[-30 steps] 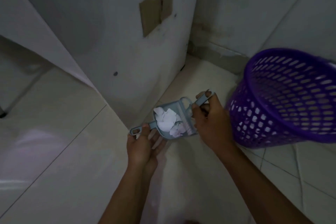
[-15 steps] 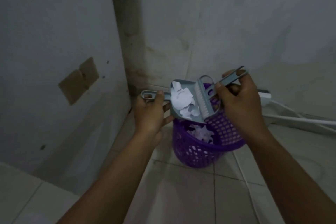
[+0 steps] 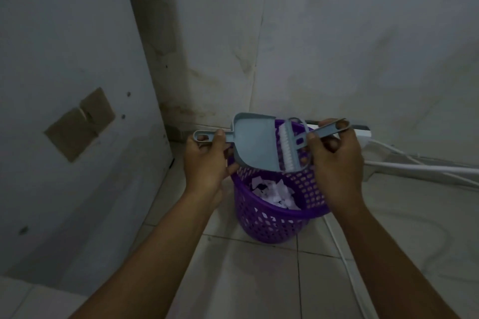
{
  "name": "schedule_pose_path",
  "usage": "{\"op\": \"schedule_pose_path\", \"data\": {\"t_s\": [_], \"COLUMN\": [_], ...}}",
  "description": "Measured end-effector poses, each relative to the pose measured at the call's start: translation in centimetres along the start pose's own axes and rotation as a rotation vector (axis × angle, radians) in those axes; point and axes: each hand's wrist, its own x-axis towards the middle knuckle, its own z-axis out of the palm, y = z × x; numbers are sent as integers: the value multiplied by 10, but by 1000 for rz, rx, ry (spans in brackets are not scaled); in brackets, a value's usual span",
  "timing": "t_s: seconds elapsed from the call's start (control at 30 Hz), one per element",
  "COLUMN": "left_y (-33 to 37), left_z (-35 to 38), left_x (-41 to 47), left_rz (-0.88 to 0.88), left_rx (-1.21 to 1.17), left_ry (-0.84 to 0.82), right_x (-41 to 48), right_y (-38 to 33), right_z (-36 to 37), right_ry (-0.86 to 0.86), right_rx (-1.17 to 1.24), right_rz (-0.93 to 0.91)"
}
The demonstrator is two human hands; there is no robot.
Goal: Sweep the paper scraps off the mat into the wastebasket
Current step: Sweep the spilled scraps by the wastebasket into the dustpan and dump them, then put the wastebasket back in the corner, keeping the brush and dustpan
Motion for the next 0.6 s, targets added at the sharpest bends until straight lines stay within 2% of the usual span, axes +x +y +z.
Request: {"op": "schedule_pose_path", "data": {"t_s": [0.07, 0.17, 0.23, 0.33, 0.47, 0.53, 0.6], "left_y": [2, 4, 14, 40, 68, 69, 70], "left_z": [-6, -10, -19, -36, -42, -42, -44], "left_x": [1, 1, 5, 13, 4, -1, -4], "left_rz": [-16, -16, 65, 241, 360, 355, 342], "left_rx": [-17, -2, 40, 118, 336, 378, 406], "left_ry": [-15, -27, 5, 6, -193, -290, -326], "right_x": [-1, 1, 7, 9, -2, -9, -15], "right_y": [1, -3, -16, -39, -63, -62, -57], "right_z": [1, 5, 0, -10, 12, 29, 43], "right_ry": [-82, -108, -85, -282, -661, -703, -660], "right_rx": [74, -56, -27, 74, 18, -28, -132], "right_rz": [35, -22, -72, -121, -200, -238, -321]}}
